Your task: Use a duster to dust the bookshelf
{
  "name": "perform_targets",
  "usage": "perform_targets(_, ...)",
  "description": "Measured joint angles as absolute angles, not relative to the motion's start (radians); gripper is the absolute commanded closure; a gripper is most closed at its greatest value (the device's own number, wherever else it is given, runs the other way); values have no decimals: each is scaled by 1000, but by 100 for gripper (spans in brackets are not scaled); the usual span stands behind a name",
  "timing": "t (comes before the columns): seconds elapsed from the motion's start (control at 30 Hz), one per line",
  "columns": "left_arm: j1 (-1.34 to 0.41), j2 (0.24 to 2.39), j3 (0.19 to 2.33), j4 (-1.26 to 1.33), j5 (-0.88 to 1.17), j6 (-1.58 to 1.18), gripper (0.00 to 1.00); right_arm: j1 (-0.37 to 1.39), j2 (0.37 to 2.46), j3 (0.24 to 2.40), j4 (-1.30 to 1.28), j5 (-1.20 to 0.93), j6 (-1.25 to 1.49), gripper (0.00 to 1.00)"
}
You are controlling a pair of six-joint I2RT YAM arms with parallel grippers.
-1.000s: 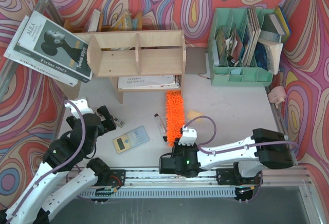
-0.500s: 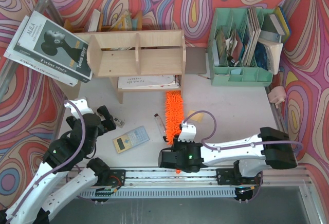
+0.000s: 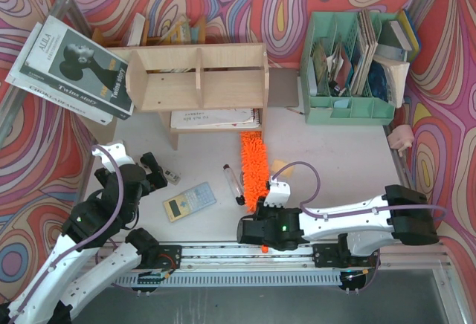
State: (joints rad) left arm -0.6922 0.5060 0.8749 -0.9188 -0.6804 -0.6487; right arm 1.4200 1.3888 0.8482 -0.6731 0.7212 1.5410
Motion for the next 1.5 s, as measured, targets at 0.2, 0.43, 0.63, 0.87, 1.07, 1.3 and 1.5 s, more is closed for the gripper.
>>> perform_targets(0.2,-693,503,875,-919,-681,-652,2,1419,1403,812,-620,672,1522,100)
perform_targets(0.43,-693,488,874,-919,-681,-652,2,1417,1398,926,-700,714,1519,100)
perform_targets(0.63,-692,486,873,-919,-681,-652,2,1417,1315,960,-756,750,1509,100)
perform_targets(0.87,-692,480,873,-919,-682,-655,2,1435,1328,847,-730,685,1536,100)
perform_targets(1.07,-693,479,873,-919,-682,-655,2,1454,1354,799,-694,654,1538,100)
perform_targets(1.3,-692,480,873,-919,-682,-655,2,1474,1355,890,-670,727,1455,100)
perform_targets(1.5,-693,480,873,-920,-685,-655,2,1572,1433,1001,-601,807,1324,100)
